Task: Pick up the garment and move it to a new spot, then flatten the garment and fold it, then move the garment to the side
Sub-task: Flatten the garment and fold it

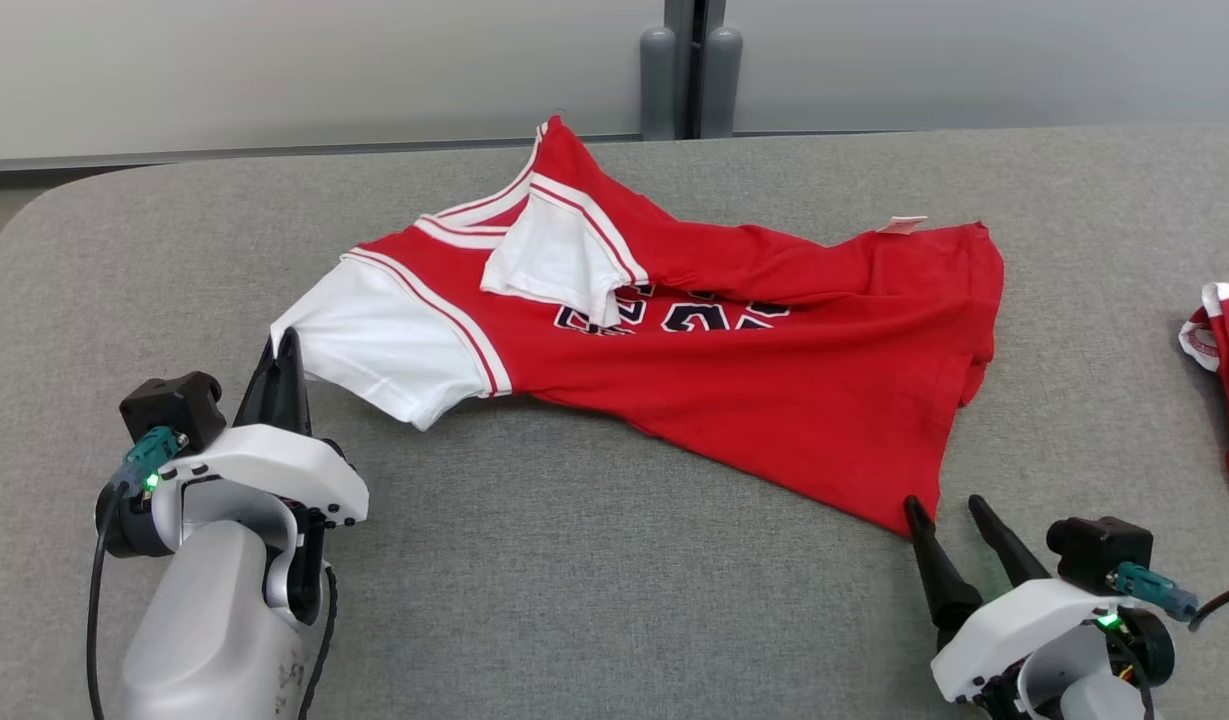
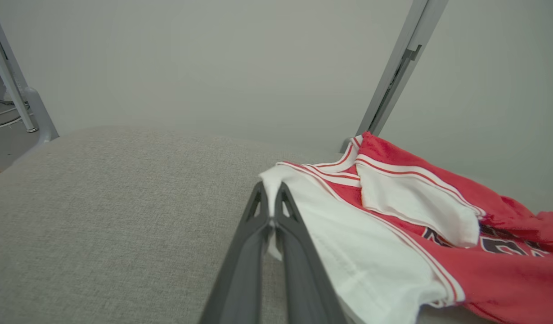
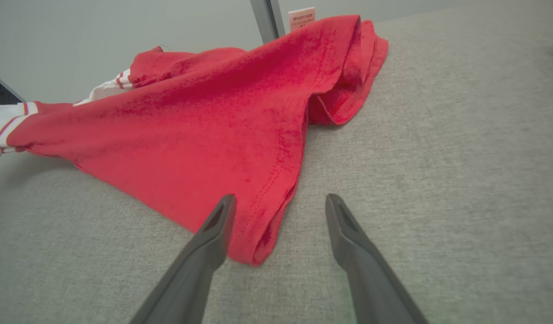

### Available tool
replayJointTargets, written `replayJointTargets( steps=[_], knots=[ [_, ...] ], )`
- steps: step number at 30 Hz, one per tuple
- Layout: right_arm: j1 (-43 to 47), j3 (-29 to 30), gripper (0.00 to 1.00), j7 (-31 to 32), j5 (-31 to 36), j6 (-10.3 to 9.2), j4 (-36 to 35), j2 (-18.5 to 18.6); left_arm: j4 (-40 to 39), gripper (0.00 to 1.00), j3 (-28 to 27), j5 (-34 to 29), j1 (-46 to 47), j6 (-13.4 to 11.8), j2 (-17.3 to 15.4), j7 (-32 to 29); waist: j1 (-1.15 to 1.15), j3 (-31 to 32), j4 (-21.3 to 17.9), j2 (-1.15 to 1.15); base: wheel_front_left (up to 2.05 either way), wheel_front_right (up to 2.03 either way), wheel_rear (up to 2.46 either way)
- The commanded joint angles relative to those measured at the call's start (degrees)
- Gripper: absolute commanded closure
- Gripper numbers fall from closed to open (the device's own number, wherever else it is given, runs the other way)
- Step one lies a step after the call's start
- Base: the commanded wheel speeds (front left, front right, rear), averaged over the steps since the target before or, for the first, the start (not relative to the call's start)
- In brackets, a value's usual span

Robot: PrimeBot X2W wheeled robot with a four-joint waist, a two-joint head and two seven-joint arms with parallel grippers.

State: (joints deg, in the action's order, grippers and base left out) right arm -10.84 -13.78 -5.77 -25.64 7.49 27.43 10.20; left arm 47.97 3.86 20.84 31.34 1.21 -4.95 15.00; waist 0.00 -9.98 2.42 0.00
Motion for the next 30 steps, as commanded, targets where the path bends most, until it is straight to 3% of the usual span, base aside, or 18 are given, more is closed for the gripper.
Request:
replayJointTargets(
  steps=[1, 7, 8, 9, 10, 18, 22, 30],
  knots=[
    [0.41, -0.31, 0.0, 1.33, -1.55, 0.0, 0.77, -0.66, -3.03, 1.0, -0.84, -0.74, -2.0, 0.04, 0.09, 0.19, 0.0, 0.2, 0.9, 0.0, 0.0, 0.0, 0.0],
    [-0.02, -1.08, 0.0, 4.49, -4.86, 0.0, 3.11, -2.29, -9.99, 1.0, -1.25, -2.18, -4.69, 0.52, 1.13, 0.22, 0.0, 0.27, 2.46, 0.0, 0.0, 0.0, 0.0],
    [-0.13, -1.45, 0.26, 4.86, -5.14, 0.0, 3.3, -2.33, -10.32, 1.0, -1.18, -2.3, -4.82, 0.6, 1.24, 0.22, 0.0, 0.26, 2.6, 0.0, 0.0, 0.0, 0.0],
    [-0.22, -1.76, 0.69, 5.08, -5.52, 0.0, 3.34, -2.3, -10.6, 1.0, -1.1, -2.38, -4.95, 0.66, 1.35, 0.22, 0.0, 0.25, 2.71, 0.0, 0.0, 0.0, 0.0],
    [-0.41, -2.06, 1.0, 4.94, -5.91, 0.0, 3.16, -2.24, -10.85, 1.0, -1.06, -2.4, -5.09, 0.67, 1.42, 0.23, 0.0, 0.25, 2.81, 0.0, 0.0, 0.0, 0.0],
    [-2.42, -2.62, 1.0, -0.05, -8.36, 0.0, -1.4, 0.21, -12.95, 1.0, -2.27, -0.62, -6.26, 1.36, 1.74, 0.23, 0.0, 1.05, 2.73, 0.0, 0.0, 0.0, 0.0],
    [-4.25, -3.35, 1.0, -2.7, -10.19, 0.0, -7.0, 4.11, -15.92, 1.0, -3.29, 1.05, -5.92, 2.09, 1.85, 0.23, 0.0, 2.54, 2.21, 0.0, 0.0, 0.0, 0.0],
    [-11.66, -1.78, 1.0, -2.17, -10.34, 0.0, -17.04, 12.18, -26.09, 1.0, -1.07, 12.13, -2.66, 4.11, 1.88, -1.84, 0.0, 8.3, 1.29, 0.0, 0.0, 0.0, 0.0]
  ],
)
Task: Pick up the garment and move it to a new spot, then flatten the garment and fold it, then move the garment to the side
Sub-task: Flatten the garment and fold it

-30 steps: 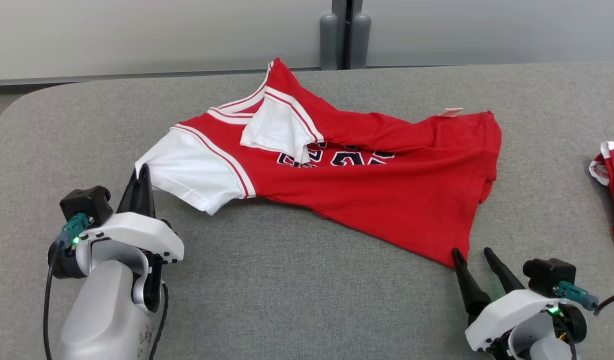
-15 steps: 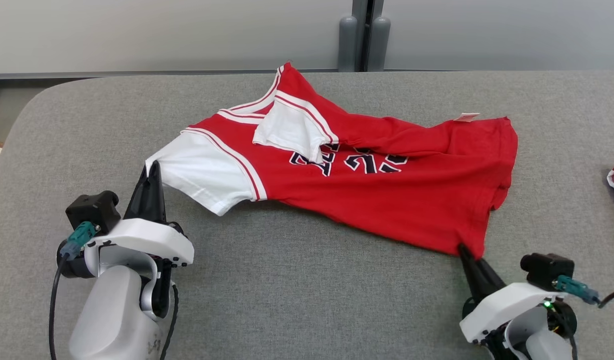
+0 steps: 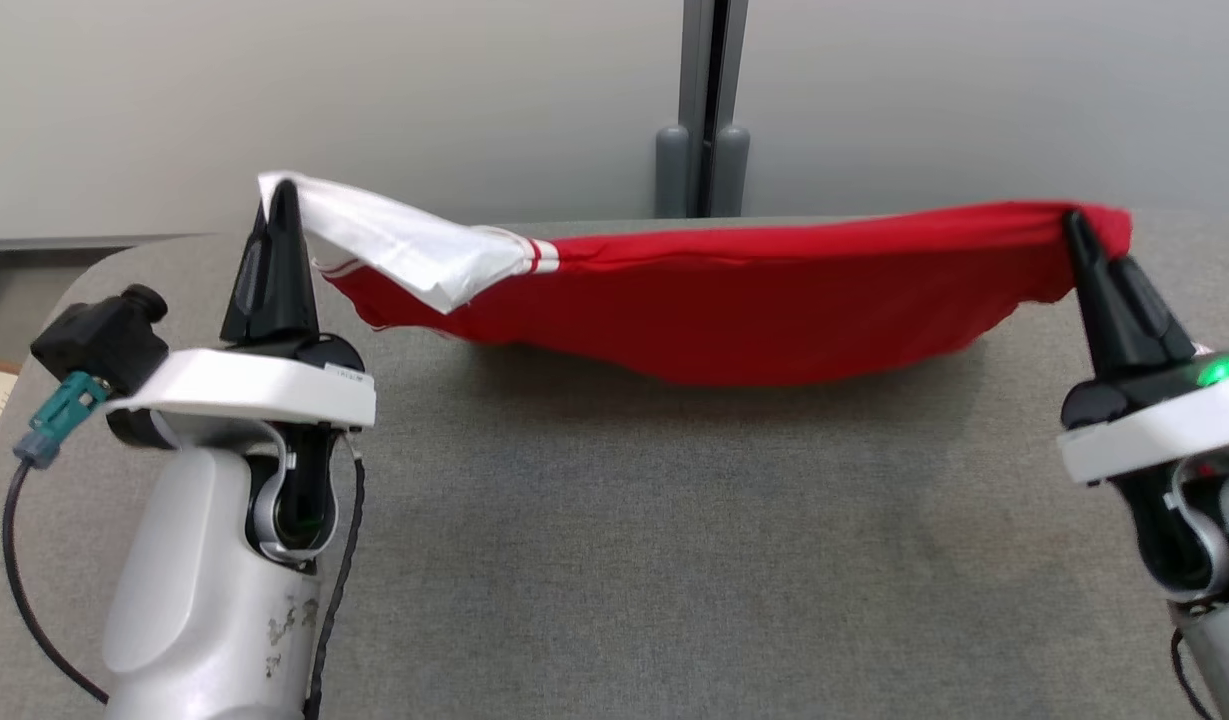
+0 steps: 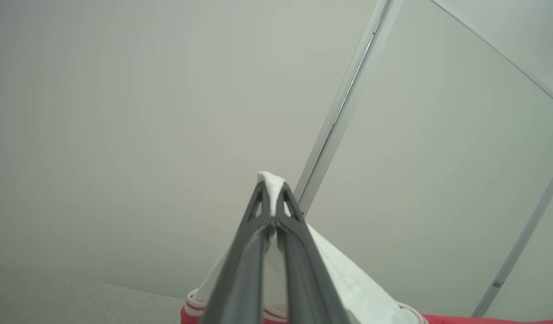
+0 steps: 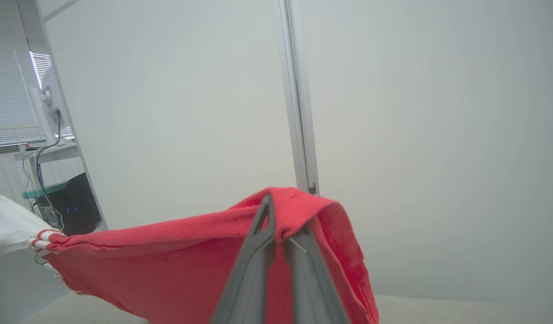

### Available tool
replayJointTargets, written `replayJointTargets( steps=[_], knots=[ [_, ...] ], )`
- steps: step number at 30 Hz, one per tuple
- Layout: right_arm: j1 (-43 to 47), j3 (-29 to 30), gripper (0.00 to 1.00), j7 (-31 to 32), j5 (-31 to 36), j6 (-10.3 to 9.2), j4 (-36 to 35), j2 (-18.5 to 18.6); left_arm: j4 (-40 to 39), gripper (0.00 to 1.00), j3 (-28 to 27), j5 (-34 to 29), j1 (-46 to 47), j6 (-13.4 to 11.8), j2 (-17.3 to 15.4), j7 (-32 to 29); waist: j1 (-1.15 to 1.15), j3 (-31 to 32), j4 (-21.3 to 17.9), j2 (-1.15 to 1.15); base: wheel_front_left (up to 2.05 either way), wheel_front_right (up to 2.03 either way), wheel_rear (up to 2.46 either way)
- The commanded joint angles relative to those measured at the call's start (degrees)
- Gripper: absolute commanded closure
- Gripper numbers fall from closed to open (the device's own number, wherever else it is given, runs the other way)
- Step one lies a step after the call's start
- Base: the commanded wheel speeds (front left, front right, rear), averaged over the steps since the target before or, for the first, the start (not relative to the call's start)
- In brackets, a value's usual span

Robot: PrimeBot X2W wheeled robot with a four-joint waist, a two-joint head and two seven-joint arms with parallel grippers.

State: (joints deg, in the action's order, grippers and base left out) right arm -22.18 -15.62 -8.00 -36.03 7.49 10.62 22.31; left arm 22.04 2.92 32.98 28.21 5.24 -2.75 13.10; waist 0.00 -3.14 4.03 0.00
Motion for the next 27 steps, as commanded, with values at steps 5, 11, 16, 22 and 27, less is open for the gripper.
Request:
replayJointTargets(
  steps=[5, 11, 16, 22, 27],
  knots=[
    [-5.15, 2.17, 1.0, 4.33, 0.09, 0.0, -5.57, 3.19, -11.46, 1.0, 0.14, 1.52, 3.63, -1.84, -0.29, -3.2, 0.0, 4.74, -0.73, 0.0, 0.0, 0.0, 0.0],
    [-8.06, 7.49, 1.0, 12.27, -0.97, 0.0, -11.07, 2.1, -24.54, 1.0, -0.23, 6.14, 5.27, -6.17, -0.27, -8.64, 0.0, 5.89, -1.59, 0.0, 0.0, 0.0, 0.0],
    [-8.33, 12.29, 1.0, 20.5, -2.41, 0.0, -14.88, -1.81, -30.45, 1.0, -0.16, 8.75, 5.02, -10.55, -0.26, -12.74, 0.0, 5.32, -2.29, 0.0, 0.0, 0.0, 0.0],
    [-12.73, 14.16, 1.0, 27.92, -2.92, 0.0, -14.88, -4.4, -27.28, 1.0, -0.06, 7.64, 10.22, -12.61, -2.18, -15.94, 0.0, 0.52, -2.88, 0.0, 0.0, 0.0, 0.0],
    [-25.5, 12.58, 1.0, 29.83, -3.07, 0.0, -7.48, -4.41, -18.31, 1.0, 1.98, 3.29, 23.14, -11.5, -5.03, -16.03, 0.0, -8.88, -3.82, 0.0, 0.0, 0.0, 0.0]
  ],
)
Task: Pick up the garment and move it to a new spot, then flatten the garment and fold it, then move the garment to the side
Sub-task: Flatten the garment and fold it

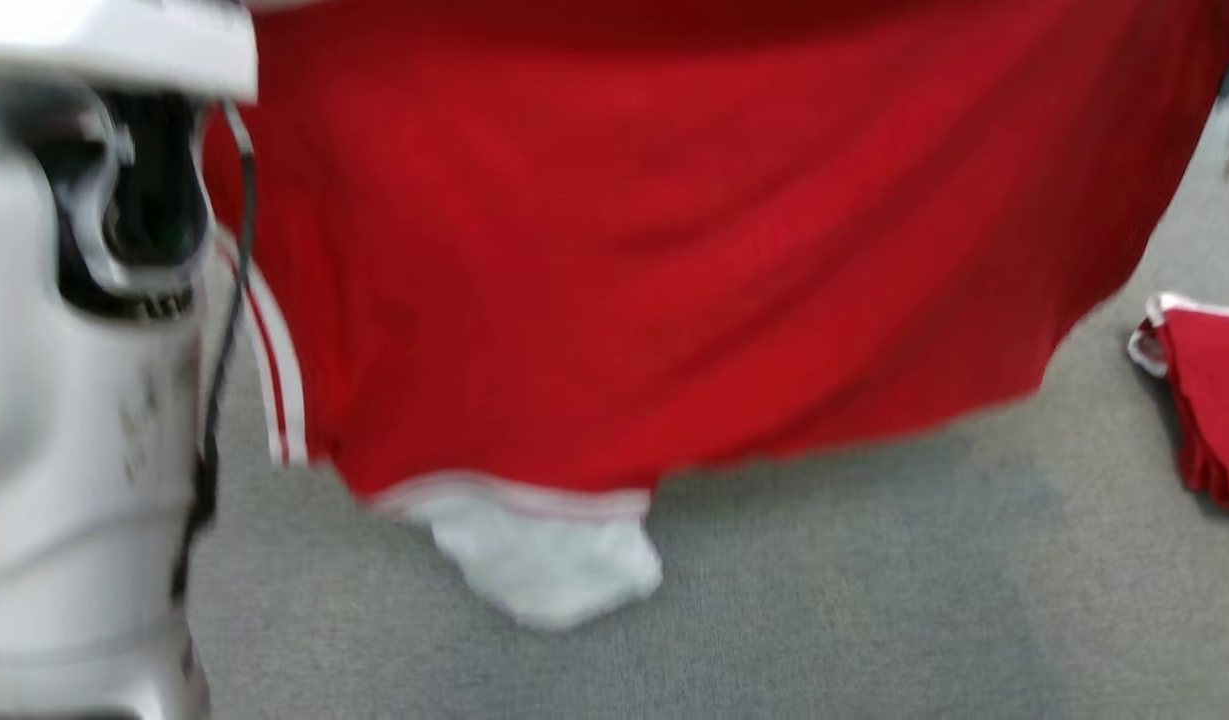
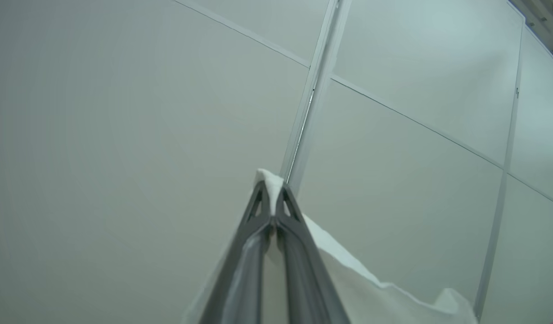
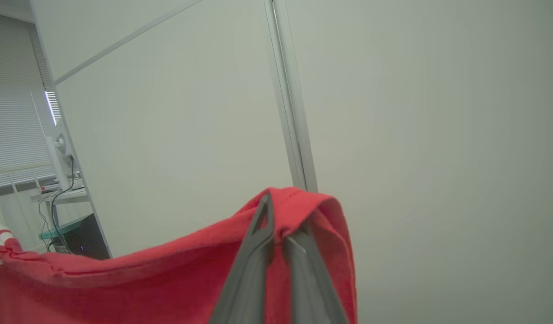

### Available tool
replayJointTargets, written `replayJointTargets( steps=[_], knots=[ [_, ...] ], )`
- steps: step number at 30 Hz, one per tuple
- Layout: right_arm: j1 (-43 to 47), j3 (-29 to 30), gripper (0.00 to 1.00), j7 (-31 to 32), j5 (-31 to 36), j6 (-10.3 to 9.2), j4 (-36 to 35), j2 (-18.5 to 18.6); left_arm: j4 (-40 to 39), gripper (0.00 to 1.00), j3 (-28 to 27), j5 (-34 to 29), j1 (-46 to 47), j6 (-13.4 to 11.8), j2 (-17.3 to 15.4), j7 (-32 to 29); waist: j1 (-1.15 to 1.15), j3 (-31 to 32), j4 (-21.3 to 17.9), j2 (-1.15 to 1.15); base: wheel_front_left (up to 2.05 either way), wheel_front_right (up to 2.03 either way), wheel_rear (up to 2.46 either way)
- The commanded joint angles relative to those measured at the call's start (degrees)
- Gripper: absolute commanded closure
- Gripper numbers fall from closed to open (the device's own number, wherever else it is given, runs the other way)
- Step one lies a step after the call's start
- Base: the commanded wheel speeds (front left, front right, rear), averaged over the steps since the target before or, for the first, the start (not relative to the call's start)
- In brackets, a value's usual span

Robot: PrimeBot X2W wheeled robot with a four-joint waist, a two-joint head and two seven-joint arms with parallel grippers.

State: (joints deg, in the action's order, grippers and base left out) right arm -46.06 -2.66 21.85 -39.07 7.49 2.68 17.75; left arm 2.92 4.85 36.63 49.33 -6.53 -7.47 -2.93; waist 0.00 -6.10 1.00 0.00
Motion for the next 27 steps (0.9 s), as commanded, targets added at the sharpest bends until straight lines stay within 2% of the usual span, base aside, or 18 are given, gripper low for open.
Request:
replayJointTargets(
  steps=[1, 3, 6, 10, 14, 19, 22, 27],
  knots=[
    [-5.09, -1.58, 1.0, -0.65, 0.68, 0.01, 2.32, 0.93, 3.3, 1.0, 0.44, -1.06, 5.19, 0.72, -0.64, 0.36, 0.0, -8.02, -0.78, 0.0, 0.0, 0.0, 0.0],
    [-8.37, -2.87, 1.0, -1.46, 1.42, 0.0, 4.49, 1.71, 6.07, 1.0, 0.54, -1.62, 8.55, 0.98, -0.8, 0.87, 0.0, -9.99, -0.68, 0.0, 0.0, 0.0, 0.0],
    [-19.07, -10.53, 1.0, -6.3, 7.16, -0.02, 9.92, 5.97, 14.08, 1.0, 0.67, -3.22, 19.59, 1.94, -1.47, 3.32, 0.0, -15.92, -0.33, 0.0, 0.0, 0.0, 0.0],
    [-31.24, -14.6, 1.0, -15.64, 9.72, 0.0, 21.8, 5.67, 25.19, 1.0, -0.57, -3.81, 30.94, 2.39, -1.12, 9.13, 0.0, -20.0, -0.05, 0.0, 0.0, 0.0, 0.0],
    [-39.6, -13.9, 1.0, -24.75, 8.88, -0.01, 32.02, 3.65, 33.5, 1.0, -0.83, -5.27, 39.71, 3.0, -1.03, 14.92, 0.0, -23.45, 0.54, 0.0, 0.0, 0.0, 0.0],
    [-41.83, -17.89, 1.0, -32.28, 4.06, -0.01, 37.79, 3.49, 40.12, 1.0, -1.74, -5.66, 43.25, 4.24, 0.29, 17.76, 0.0, -26.61, 1.76, 0.0, 0.0, 0.0, 0.0],
    [-38.45, -21.83, 1.0, -33.64, -0.54, -0.01, 39.65, 4.18, 42.74, 1.0, -1.4, -6.69, 40.53, 6.22, 0.97, 18.07, 0.0, -27.65, 2.65, 0.0, 0.0, 0.0, 0.0],
    [-31.59, -27.74, 1.0, -34.45, -7.89, 0.0, 41.59, 6.06, 41.46, 1.0, -1.54, -10.6, 32.84, 8.57, 2.28, 18.12, 0.0, -27.74, 4.2, 0.0, 0.0, 0.0, 0.0]
  ],
)
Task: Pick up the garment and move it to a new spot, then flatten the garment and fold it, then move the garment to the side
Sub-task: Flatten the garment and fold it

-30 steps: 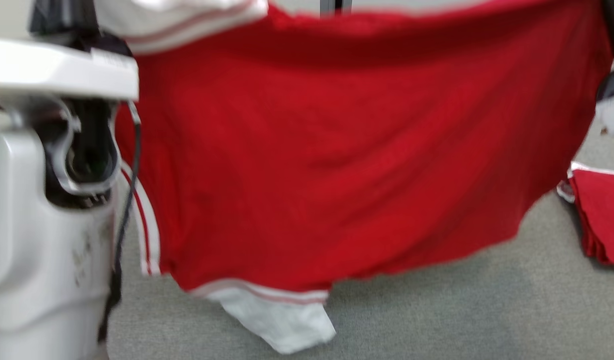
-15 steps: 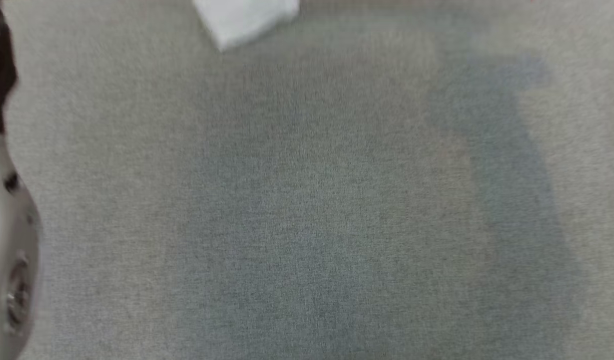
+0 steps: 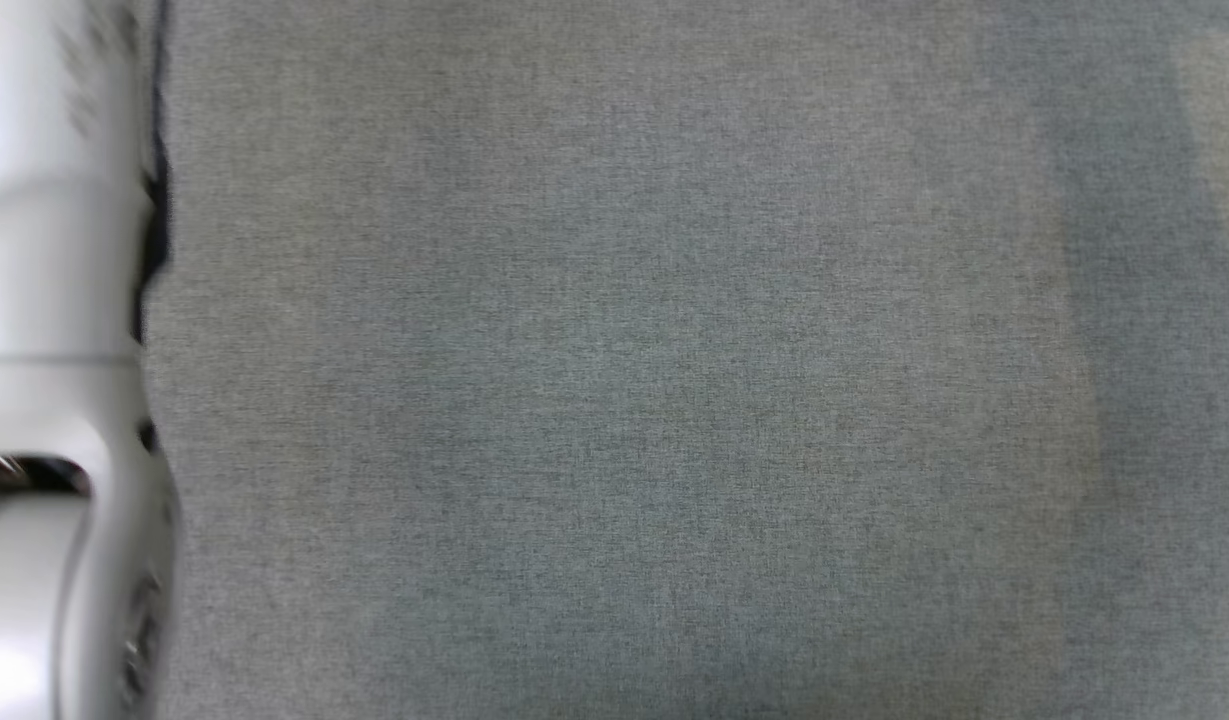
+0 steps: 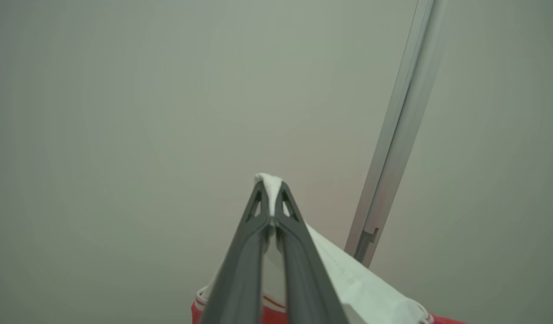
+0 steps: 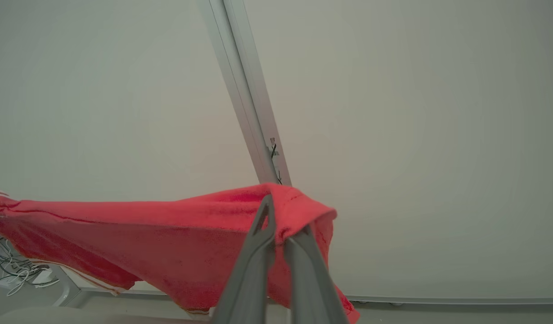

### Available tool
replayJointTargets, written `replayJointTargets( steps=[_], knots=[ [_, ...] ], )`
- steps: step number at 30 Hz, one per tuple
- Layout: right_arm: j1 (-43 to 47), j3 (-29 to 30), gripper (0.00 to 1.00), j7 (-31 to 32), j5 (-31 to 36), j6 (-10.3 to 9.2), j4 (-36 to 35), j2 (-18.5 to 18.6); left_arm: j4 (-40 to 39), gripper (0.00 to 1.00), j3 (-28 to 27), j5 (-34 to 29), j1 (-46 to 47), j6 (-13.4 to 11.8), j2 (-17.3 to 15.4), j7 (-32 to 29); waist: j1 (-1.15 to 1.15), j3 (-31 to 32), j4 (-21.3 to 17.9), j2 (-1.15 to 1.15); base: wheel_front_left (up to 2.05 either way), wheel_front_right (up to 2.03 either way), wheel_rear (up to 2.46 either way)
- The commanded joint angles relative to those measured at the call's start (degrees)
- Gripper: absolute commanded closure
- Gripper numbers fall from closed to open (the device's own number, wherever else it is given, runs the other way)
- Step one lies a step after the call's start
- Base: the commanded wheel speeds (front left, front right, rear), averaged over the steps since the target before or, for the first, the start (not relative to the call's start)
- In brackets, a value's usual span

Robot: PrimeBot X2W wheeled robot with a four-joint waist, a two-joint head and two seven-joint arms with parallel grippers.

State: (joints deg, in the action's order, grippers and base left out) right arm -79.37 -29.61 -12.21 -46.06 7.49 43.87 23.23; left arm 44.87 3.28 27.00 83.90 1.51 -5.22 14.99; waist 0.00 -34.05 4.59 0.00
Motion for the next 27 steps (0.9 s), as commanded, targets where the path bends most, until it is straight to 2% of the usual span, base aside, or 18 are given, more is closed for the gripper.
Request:
replayJointTargets(
  steps=[1, 7, 15, 23, 27],
  knots=[
    [3.44, -2.03, 1.0, -0.23, -2.42, 0.0, 0.78, 0.85, -0.87, 1.0, 0.25, -2.07, -3.92, 0.87, 0.2, 0.21, 0.0, 0.63, 0.86, 0.0, 0.0, 0.0, 0.0],
    [13.34, -8.02, 1.0, 2.07, -10.96, 0.0, 2.5, 2.1, -2.52, 1.0, 0.7, -7.55, -17.76, 2.83, 0.35, 0.22, 0.0, 5.19, 1.66, 0.0, 0.0, 0.0, 0.0],
    [25.79, -13.91, 1.0, 5.61, -21.18, 0.0, 2.44, 3.35, -0.94, 1.0, 3.64, -13.51, -36.93, 5.23, -3.03, 0.24, 0.0, 15.04, 2.06, 0.0, 0.0, 0.0, 0.0],
    [31.87, -18.21, 1.0, 7.18, -24.22, -0.01, 3.78, 4.13, 3.81, 1.0, 8.3, -14.13, -45.76, 5.83, -5.73, 0.24, 0.0, 21.68, 2.35, 0.0, 0.0, 0.0, 0.0],
    [34.13, -21.33, 1.0, 8.46, -24.38, -0.01, 4.26, 4.5, 5.74, 1.0, 13.43, -10.78, -49.16, 5.93, -6.92, -0.46, 0.0, 24.57, 2.1, 0.0, 0.0, 0.0, 0.0]
  ],
)
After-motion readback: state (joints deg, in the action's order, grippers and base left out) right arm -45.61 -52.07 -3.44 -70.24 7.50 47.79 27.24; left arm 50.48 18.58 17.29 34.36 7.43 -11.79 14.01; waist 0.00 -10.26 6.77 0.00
